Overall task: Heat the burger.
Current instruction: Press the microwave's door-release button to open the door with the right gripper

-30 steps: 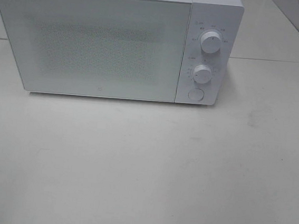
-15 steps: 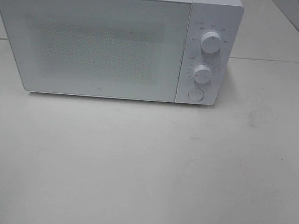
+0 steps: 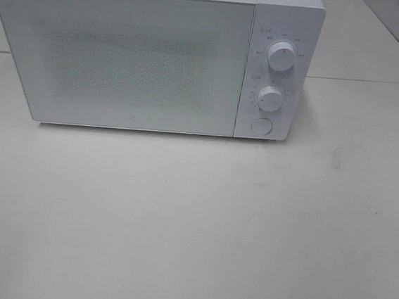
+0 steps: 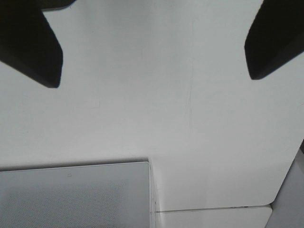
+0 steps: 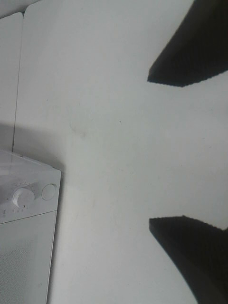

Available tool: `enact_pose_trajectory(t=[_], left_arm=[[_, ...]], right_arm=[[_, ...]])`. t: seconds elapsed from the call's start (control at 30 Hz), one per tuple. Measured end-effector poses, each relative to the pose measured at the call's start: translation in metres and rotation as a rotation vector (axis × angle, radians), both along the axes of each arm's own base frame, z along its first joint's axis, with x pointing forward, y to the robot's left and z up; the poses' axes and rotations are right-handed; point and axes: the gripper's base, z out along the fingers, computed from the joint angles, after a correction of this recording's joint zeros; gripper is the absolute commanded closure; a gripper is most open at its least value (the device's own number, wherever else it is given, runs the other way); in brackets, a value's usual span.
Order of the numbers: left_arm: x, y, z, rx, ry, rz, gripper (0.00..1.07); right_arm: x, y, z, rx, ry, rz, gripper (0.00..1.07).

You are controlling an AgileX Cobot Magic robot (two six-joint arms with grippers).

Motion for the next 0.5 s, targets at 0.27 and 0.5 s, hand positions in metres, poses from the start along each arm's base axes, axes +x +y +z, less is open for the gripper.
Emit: enact_pose_trajectory(t=[0.27, 0.5], left_arm=[[0.0, 0.0, 0.0, 0.0, 0.0, 0.0, 0.09], [0.0, 0.0, 0.0, 0.0, 0.0, 0.0, 0.09]], right_arm=[[0.0001, 0.0, 0.0002, 0.0, -0.002, 0.0, 0.32], [0.0002, 0.0, 0.0003, 0.001, -0.004, 0.0, 0.32]])
